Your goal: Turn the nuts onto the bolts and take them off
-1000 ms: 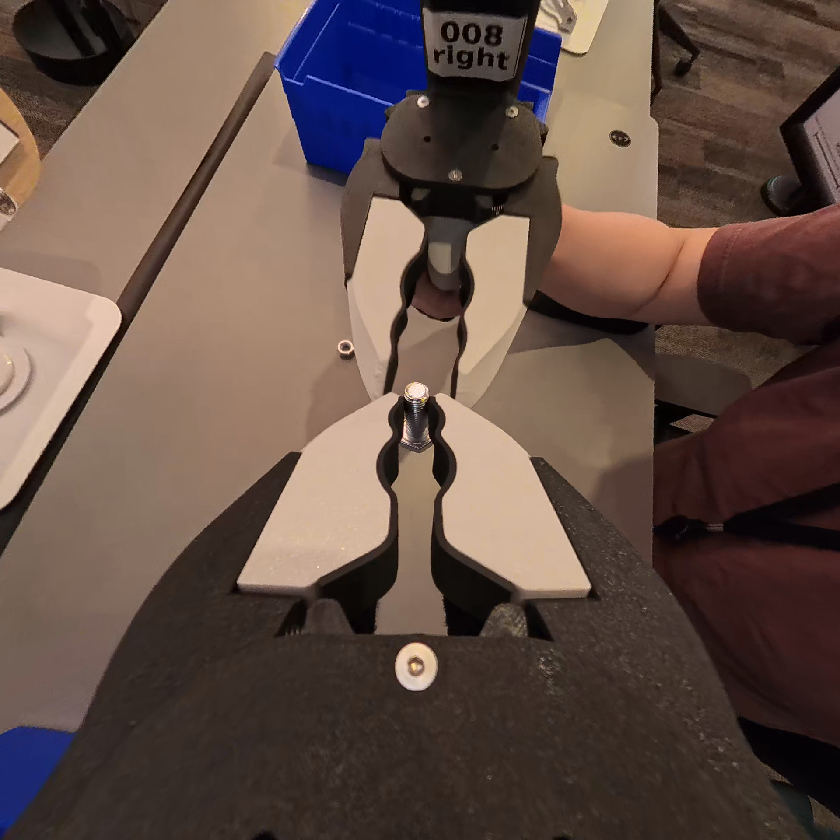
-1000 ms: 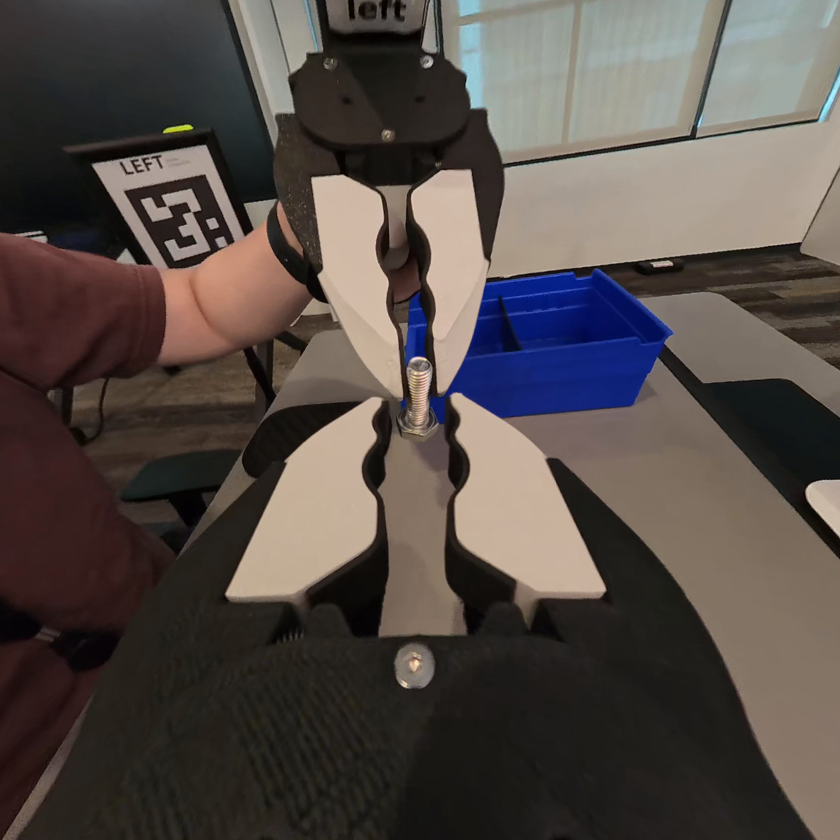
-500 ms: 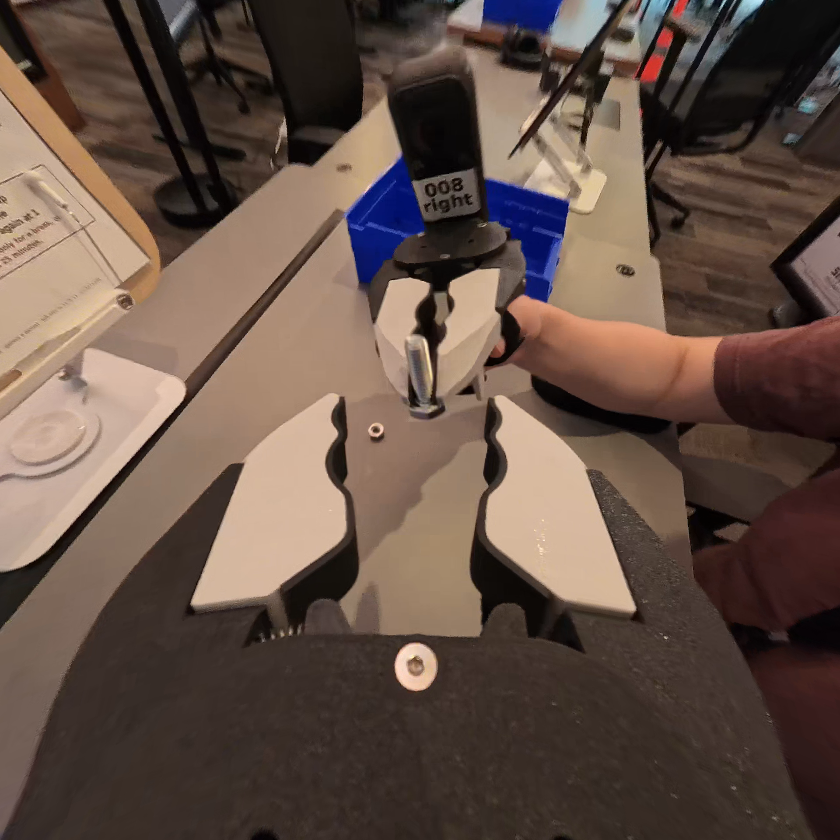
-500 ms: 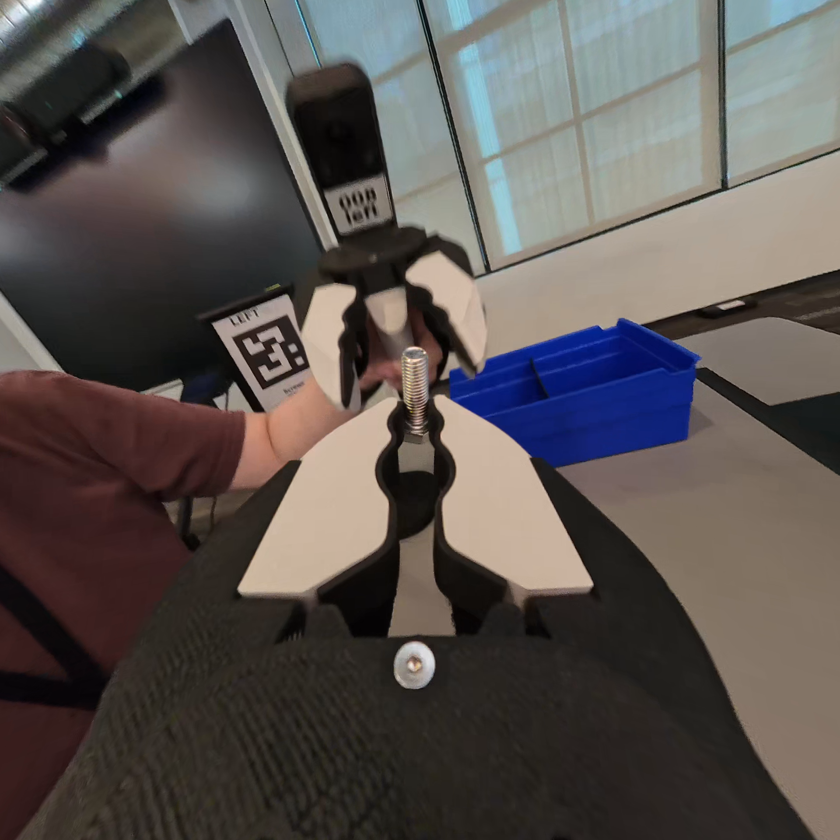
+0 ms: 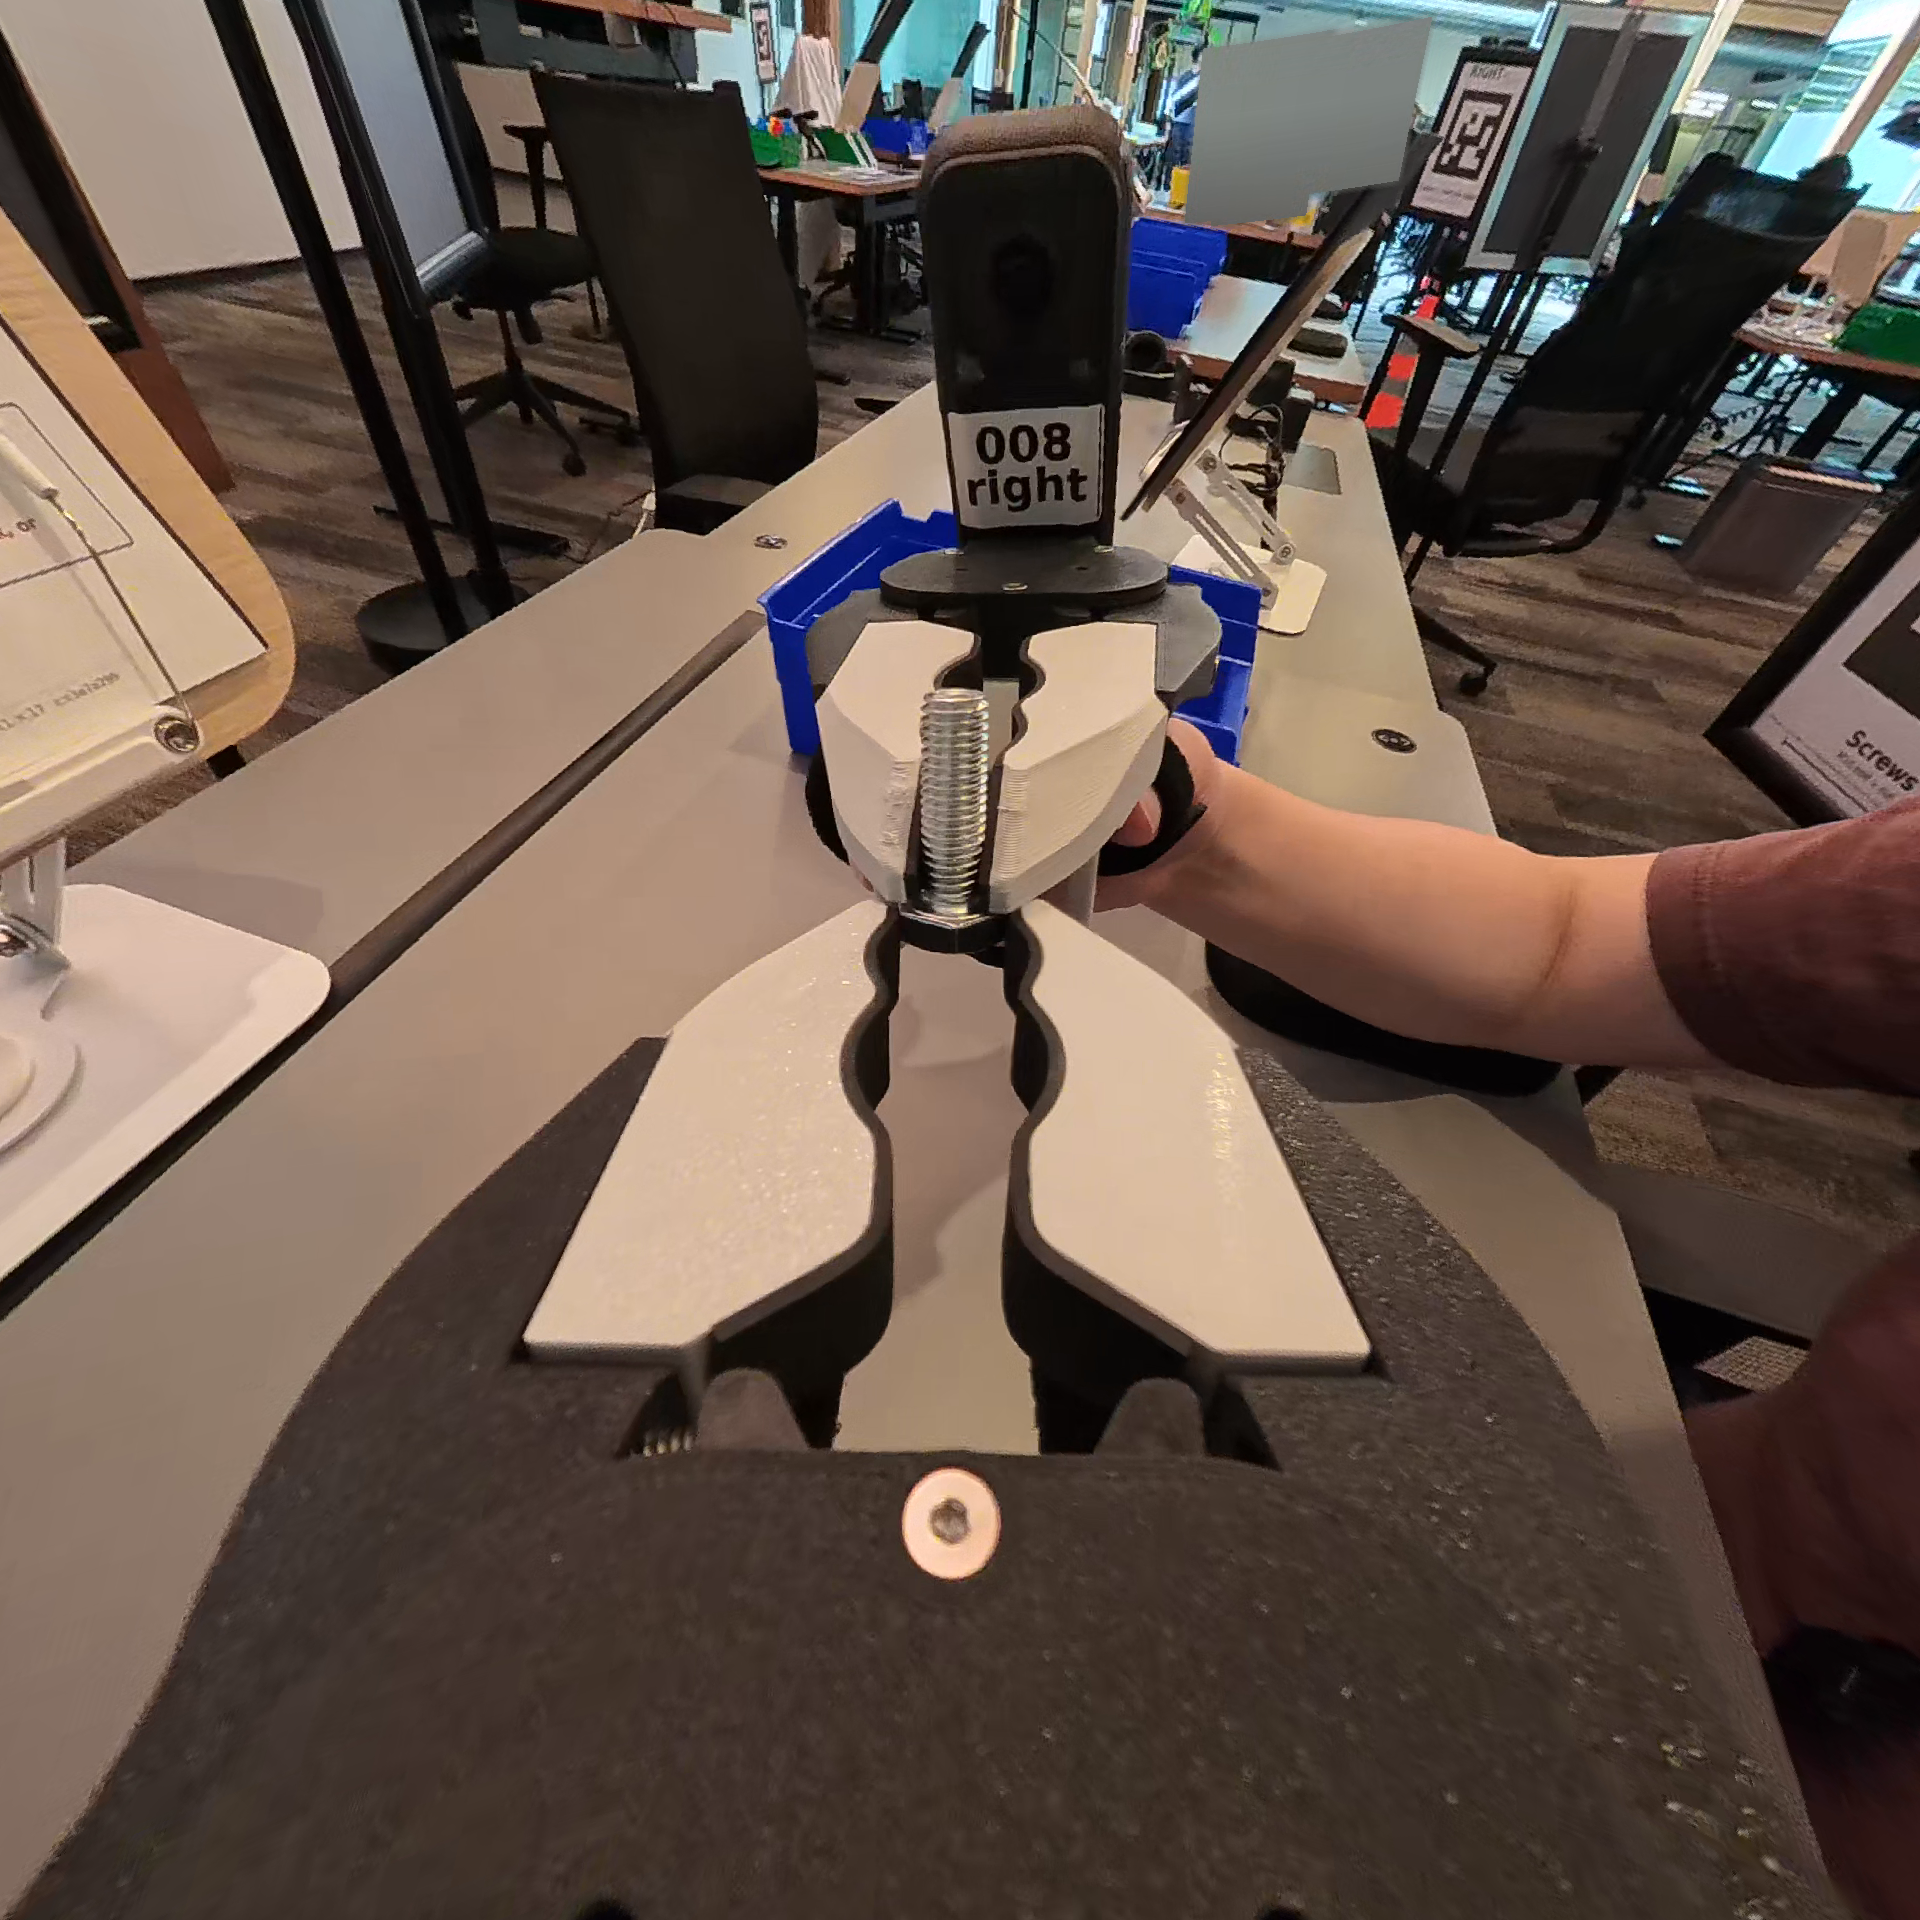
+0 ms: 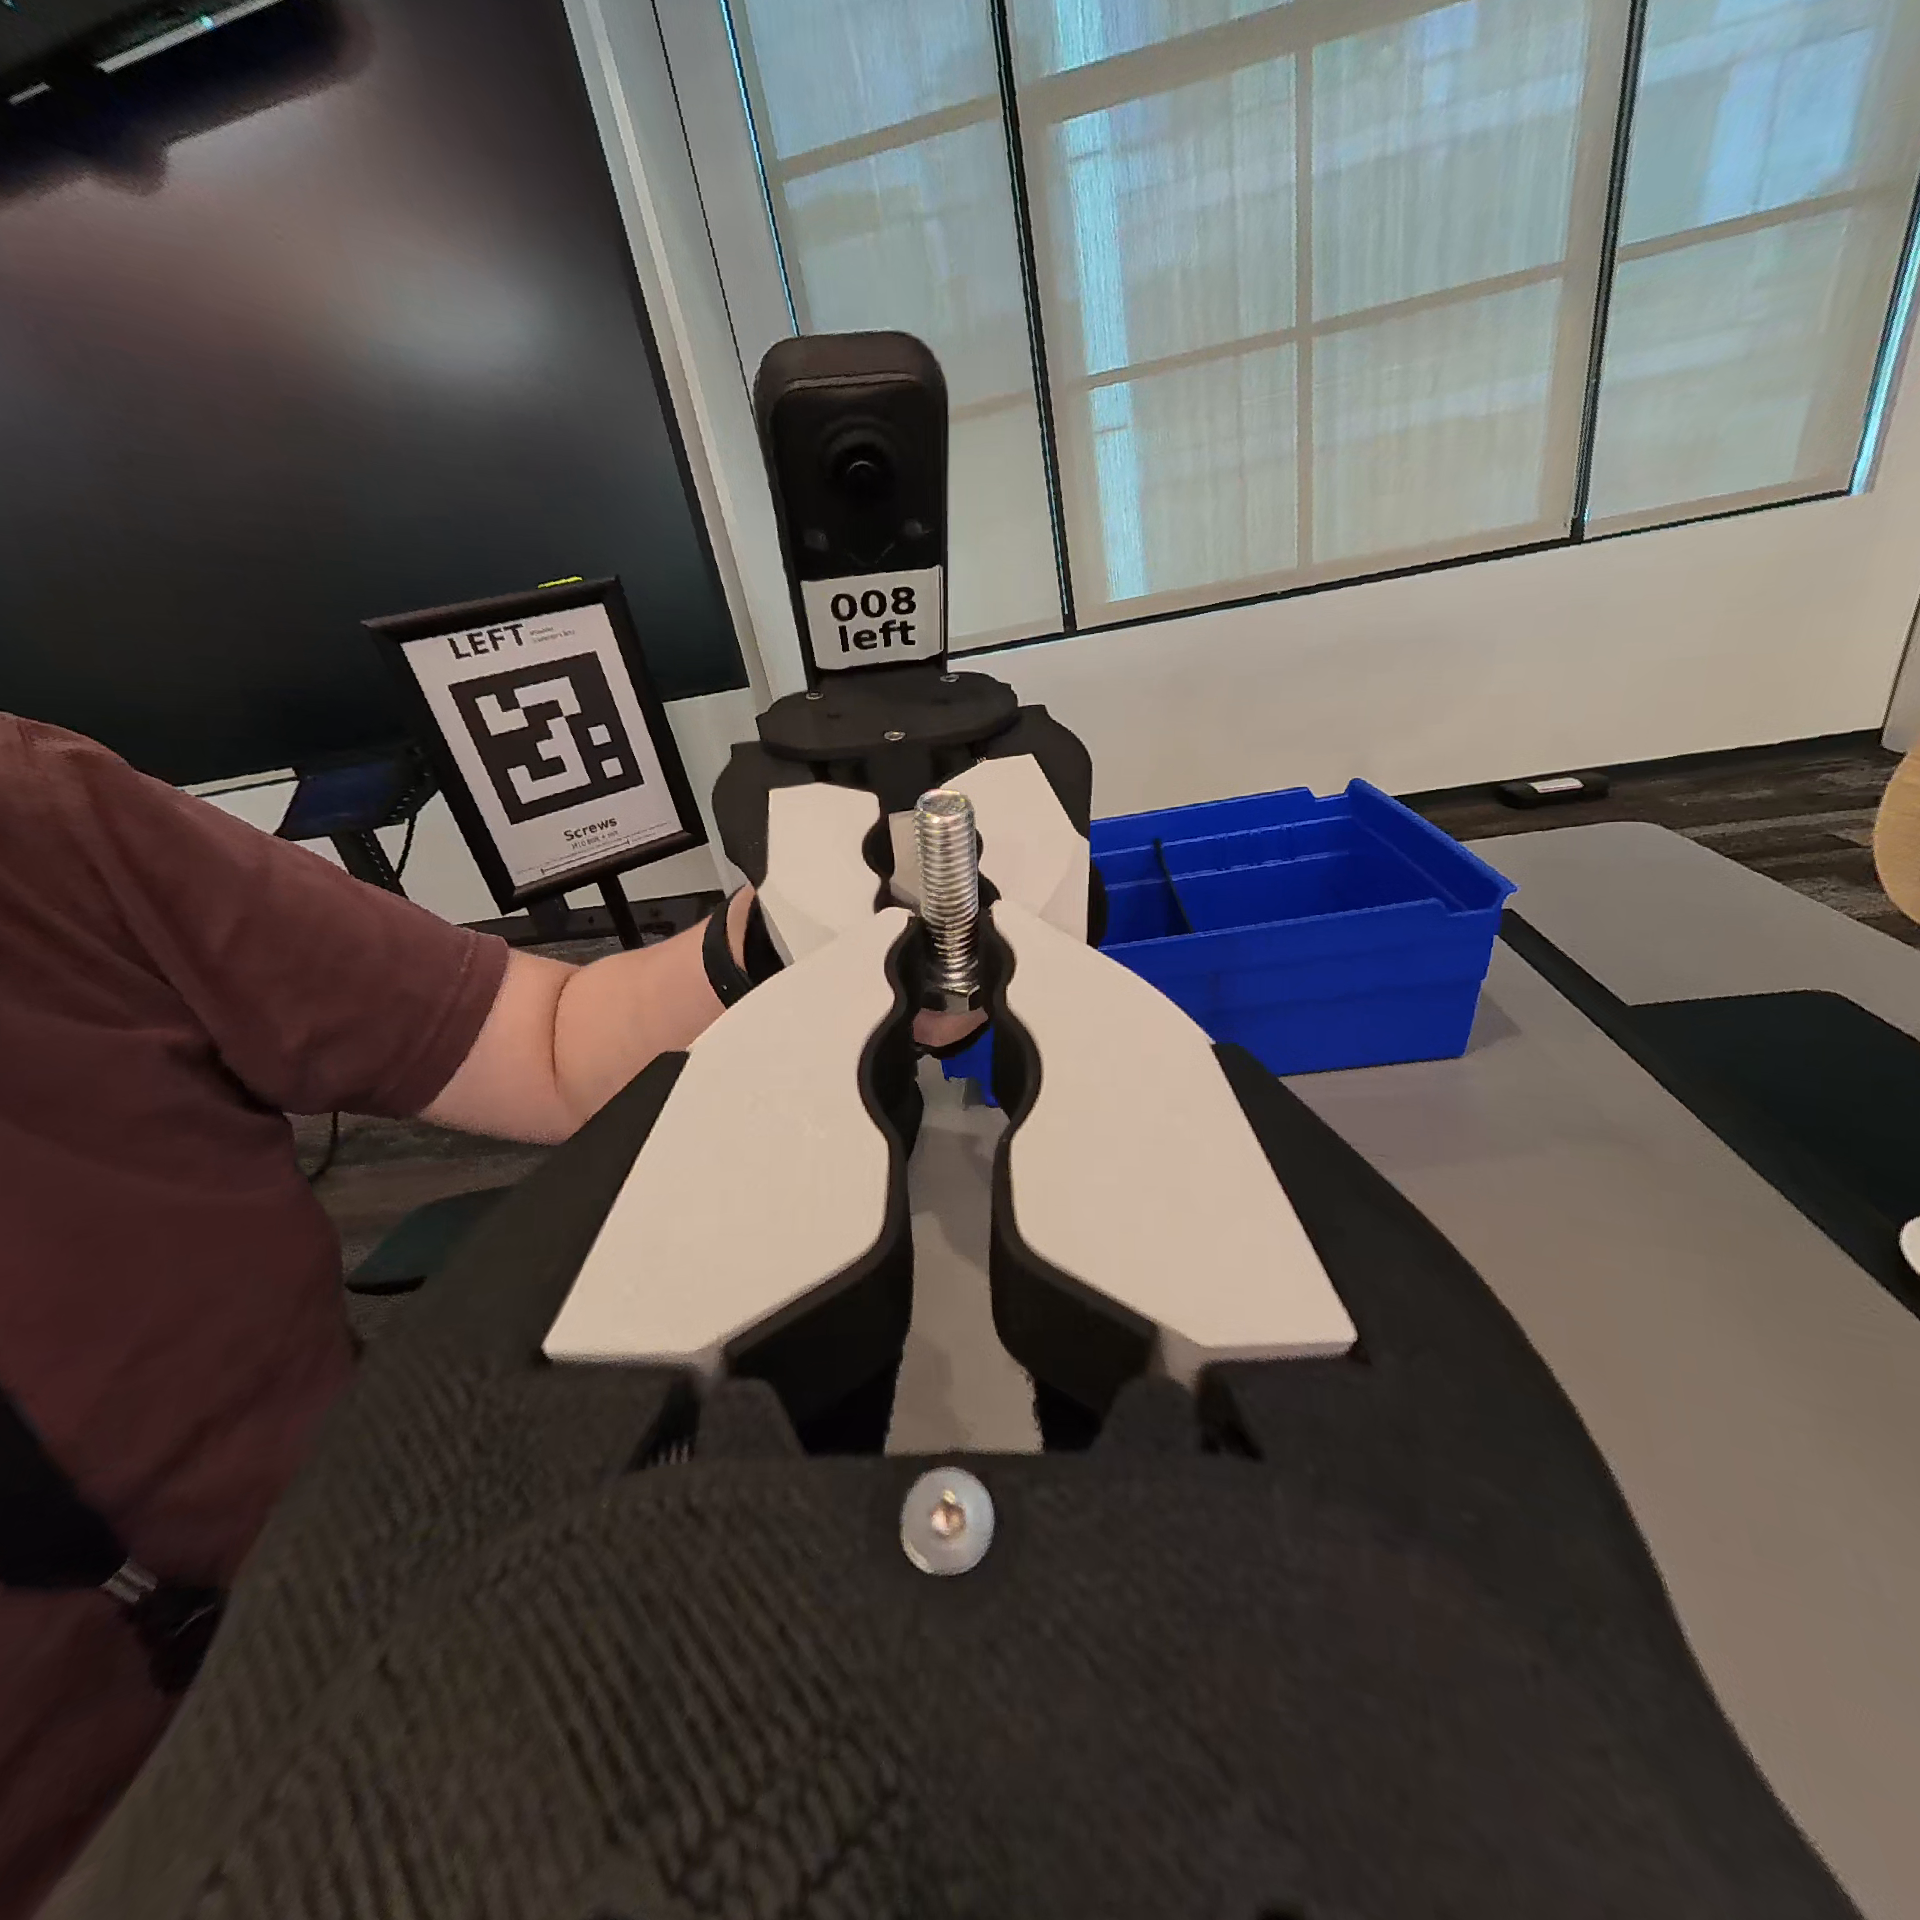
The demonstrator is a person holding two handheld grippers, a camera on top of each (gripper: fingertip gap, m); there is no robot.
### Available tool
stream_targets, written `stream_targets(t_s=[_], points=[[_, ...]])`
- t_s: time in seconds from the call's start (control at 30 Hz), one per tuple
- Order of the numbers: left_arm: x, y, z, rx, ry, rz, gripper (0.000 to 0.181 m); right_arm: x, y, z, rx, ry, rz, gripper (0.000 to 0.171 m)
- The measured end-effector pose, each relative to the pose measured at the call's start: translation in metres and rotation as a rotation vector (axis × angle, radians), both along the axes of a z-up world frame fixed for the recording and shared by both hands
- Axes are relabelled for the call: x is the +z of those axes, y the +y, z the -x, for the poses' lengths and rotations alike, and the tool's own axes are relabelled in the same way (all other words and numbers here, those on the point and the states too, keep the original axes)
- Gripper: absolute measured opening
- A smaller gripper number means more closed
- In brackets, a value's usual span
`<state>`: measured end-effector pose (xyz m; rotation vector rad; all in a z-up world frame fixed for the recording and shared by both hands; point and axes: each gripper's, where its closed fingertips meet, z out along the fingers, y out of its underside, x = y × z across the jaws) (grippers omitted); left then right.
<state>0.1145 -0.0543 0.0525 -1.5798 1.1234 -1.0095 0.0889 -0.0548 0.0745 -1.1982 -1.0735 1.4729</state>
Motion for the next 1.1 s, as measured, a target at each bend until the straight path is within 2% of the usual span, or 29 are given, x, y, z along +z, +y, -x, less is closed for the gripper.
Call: stream_targets(t_s=[0.13, 0.2, 0.33, 0.37, 0.5, 0.53, 0.6, 0.9, 1.1], points=[[-0.002, 0.002, 0.001, 0.019, -0.014, -0.041, 0.018, -0.002, 0.000, 0.001, 0.001, -0.022, -0.006, 0.011], [-0.005, 0.001, 0.001, 0.013, -0.015, -0.032, 0.018, 0.002, 0.001, -0.001, -0.004, -0.021, 0.001, 0.030], [-0.013, 0.002, 0.000, 0.000, 0.011, -0.028, 0.018, -0.001, 0.007, -0.003, -0.071, -0.087, -0.039, 0.022], [-0.013, 0.001, -0.001, -0.007, 0.001, -0.020, 0.018, -0.003, 0.005, -0.002, -0.066, -0.109, -0.057, 0.011], [-0.014, 0.003, 0.000, -0.003, -0.003, -0.040, 0.018, -0.004, 0.005, -0.001, -0.071, -0.119, -0.076, 0.010], [-0.014, 0.003, 0.000, -0.001, 0.005, -0.049, 0.020, -0.005, 0.004, -0.001, -0.071, -0.122, -0.073, 0.010], [-0.016, 0.005, -0.001, 0.020, 0.016, -0.066, 0.035, -0.004, 0.003, 0.001, -0.071, -0.125, -0.067, 0.010], [-0.024, -0.001, -0.008, -0.004, 0.026, -0.098, 0.015, -0.007, -0.003, 0.007, -0.067, -0.160, -0.082, 0.010], [-0.021, 0.000, -0.006, 0.002, 0.026, -0.105, 0.017, -0.008, -0.003, 0.007, -0.069, -0.172, -0.095, 0.010]])
